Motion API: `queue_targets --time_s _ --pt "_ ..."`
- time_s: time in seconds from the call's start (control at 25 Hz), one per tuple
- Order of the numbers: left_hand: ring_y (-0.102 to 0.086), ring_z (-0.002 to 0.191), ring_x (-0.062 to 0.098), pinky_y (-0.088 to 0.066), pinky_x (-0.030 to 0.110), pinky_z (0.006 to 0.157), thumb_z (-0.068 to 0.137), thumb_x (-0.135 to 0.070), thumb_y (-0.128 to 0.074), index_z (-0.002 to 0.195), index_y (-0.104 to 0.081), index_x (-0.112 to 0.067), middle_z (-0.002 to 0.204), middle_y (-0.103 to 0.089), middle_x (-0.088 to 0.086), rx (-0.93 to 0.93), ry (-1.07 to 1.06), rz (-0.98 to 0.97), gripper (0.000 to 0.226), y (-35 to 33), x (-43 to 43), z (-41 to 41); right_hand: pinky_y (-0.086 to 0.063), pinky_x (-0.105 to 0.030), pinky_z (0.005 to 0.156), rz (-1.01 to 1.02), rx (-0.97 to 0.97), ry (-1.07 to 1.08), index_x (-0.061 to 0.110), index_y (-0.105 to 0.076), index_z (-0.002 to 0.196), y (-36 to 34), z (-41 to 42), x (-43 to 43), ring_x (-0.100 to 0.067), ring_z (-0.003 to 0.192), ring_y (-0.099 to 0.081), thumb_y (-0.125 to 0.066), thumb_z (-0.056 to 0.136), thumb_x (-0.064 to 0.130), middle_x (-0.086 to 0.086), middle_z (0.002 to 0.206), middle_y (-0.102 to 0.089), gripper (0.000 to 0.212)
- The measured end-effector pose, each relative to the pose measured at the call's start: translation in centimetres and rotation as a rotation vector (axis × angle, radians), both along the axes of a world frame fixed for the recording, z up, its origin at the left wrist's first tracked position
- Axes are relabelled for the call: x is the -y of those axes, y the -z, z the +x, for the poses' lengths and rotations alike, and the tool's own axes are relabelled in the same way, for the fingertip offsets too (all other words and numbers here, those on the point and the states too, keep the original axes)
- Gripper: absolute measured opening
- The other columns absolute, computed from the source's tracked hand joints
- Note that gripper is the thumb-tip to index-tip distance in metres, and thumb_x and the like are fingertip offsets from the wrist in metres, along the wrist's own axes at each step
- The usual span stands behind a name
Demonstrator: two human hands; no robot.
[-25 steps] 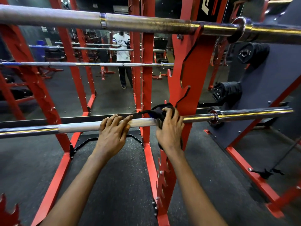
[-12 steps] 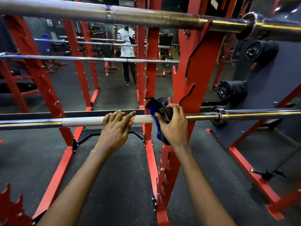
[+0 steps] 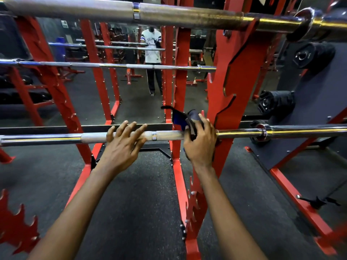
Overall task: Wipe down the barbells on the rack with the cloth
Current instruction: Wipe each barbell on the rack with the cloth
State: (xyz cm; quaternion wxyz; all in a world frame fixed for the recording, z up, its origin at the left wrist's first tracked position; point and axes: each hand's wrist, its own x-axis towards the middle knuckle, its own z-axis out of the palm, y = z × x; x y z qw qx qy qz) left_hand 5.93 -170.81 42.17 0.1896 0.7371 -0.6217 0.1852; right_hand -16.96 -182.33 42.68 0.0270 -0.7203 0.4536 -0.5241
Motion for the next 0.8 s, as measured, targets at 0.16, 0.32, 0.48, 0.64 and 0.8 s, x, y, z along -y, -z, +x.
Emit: queue_targets --time_s 0.16,0.32,0.48,0.64,0.8 --pt "-0.017 0.152 0.021 -0.007 0.048 0.120 0.103 -0.056 -0.017 0.156 -0.027 -0.041 0.160 -0.034 -0.001 -0.024 0.020 0.050 0.056 -0.1 0.2 -0.4 -0.044 -0.049 0.109 -0.057 -0.152 -0.016 0.020 -0.072 0.120 0.1 3.3 -1.6 -0.032 0.131 -0.054 -0.061 0.098 0.047 -0.007 0.139 -0.061 0.036" --pt "-0.027 0.149 0.021 -0.012 0.046 0.119 0.104 -0.054 -0.021 0.155 -0.033 -0.039 0.154 -0.042 0.000 -0.010 -0.058 -0.022 0.055 0.3 -0.9 1.7 -0.049 -0.048 0.103 -0.047 -0.111 -0.004 0.020 -0.072 0.119 0.0 1.3 -0.2 -0.033 0.121 -0.061 -0.054 0.095 0.052 -0.005 0.135 -0.063 0.044" --pt "-0.036 0.141 0.022 -0.015 0.042 0.115 0.103 -0.052 -0.025 0.152 -0.039 -0.039 0.148 -0.048 -0.003 -0.020 -0.050 -0.037 0.052 0.2 -1.4 3.0 -0.042 -0.052 0.107 0.065 -0.140 0.113 0.021 -0.067 0.127 -0.7 2.1 -0.7 -0.037 0.133 -0.052 -0.050 0.090 0.065 -0.009 0.145 -0.055 0.060" --pt "-0.042 0.134 0.018 -0.020 0.041 0.112 0.104 -0.053 -0.024 0.149 -0.043 -0.040 0.140 -0.052 -0.009 -0.047 -0.031 -0.060 0.051 0.0 -1.3 2.7 -0.040 -0.055 0.111 0.045 -0.207 0.041 0.026 -0.071 0.123 -0.9 4.0 -1.6 -0.033 0.135 -0.048 -0.042 0.100 0.062 -0.004 0.146 -0.056 0.051" --pt "-0.048 0.127 0.017 -0.025 0.039 0.108 0.105 -0.050 -0.024 0.148 -0.046 -0.036 0.131 -0.058 -0.010 -0.033 -0.008 -0.057 0.050 -0.4 -1.6 3.6 -0.049 -0.045 0.099 0.050 -0.093 -0.056 0.030 -0.074 0.119 -1.4 3.0 0.1 -0.025 0.118 -0.060 -0.063 0.093 0.035 0.005 0.130 -0.065 0.028"
